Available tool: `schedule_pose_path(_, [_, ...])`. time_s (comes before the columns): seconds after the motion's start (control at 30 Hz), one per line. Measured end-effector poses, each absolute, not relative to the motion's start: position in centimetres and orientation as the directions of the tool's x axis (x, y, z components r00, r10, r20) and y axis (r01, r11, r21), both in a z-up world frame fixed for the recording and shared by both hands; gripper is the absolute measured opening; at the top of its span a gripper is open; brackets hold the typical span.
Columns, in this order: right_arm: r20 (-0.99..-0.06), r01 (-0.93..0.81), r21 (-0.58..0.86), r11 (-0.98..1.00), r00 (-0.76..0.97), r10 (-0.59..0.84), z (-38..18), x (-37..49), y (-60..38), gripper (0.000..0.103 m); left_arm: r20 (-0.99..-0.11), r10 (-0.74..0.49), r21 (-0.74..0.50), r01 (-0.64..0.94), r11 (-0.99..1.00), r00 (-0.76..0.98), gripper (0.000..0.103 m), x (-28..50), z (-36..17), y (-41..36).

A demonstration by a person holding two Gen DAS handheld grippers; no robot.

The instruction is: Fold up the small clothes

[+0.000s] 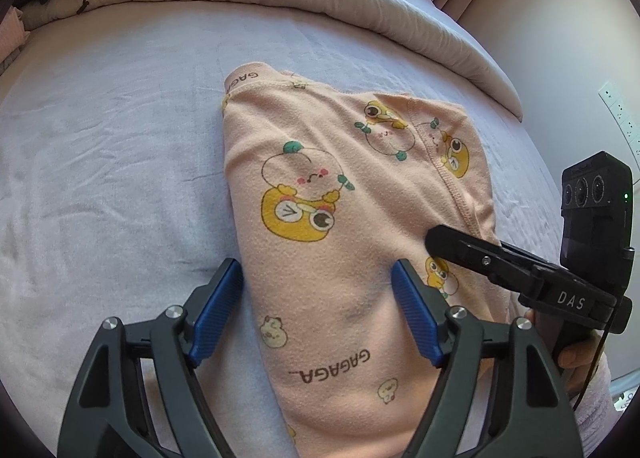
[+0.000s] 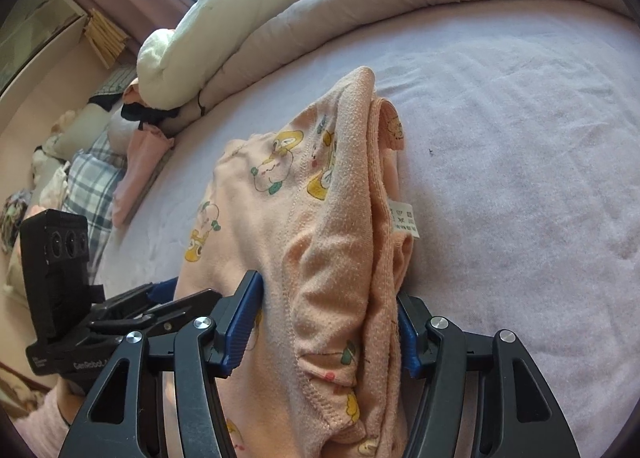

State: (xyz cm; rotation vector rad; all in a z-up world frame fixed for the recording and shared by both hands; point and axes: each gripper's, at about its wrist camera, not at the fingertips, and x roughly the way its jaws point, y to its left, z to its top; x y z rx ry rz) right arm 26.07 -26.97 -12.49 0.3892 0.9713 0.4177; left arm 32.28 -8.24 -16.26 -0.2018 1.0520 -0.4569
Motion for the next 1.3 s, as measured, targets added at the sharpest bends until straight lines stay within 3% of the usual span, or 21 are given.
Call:
schedule_pose_path(0.3, [-0.72, -0.175, 0.442, 0.88, 0.516, 0.464, -12.5, 26.5, -26.2, 0.053, -0.782, -0.447, -0.356, 0.276, 0.893, 0.434, 0.073, 32.7, -16.6, -9.0])
schedule_pose_path(0.37, [-0.717, -0.174, 0.447, 0.877, 0.516, 0.468, -12.5, 26.4, -26.4, 0.043, -0.784, -0.44, -0.34, 0.289, 0.895, 0.438, 0.069, 32.6, -16.6, -9.0])
schedule_pose_path(0.47, [-0.713, -0.174, 0.44, 0.881, 0.529, 0.461, -12.4, 26.0, -26.3, 0.035, -0.785, -0.435, -0.33, 0.296, 0.896, 0.441, 0.059, 32.3, -16.6, -8.9])
schedule_pose_path(0.73, [-0.692, -0.181, 0.388, 0.904, 0.591, 0.415, -11.0, 24.2, -25.3, 0.026, -0.771, -0.442, -0.35, 0.275, 0.896, 0.458, 0.028, 31.6, -15.8, -8.4])
schedule_pose_path(1.0, [-0.672, -0.256, 0.297, 0.92, 0.629, 0.392, -8.3, 21.1, -23.5, 0.025, -0.751, -0.453, -0.356, 0.284, 0.89, 0.48, 0.027, 28.4, -13.4, -7.5])
schedule_pose_path(1.3, [-0.663, -0.291, 0.329, 0.898, 0.606, 0.439, -6.9, 17.2, -22.7, 0.025, -0.747, -0.461, -0.358, 0.293, 0.886, 0.48, 0.027, 22.3, -11.5, -5.3])
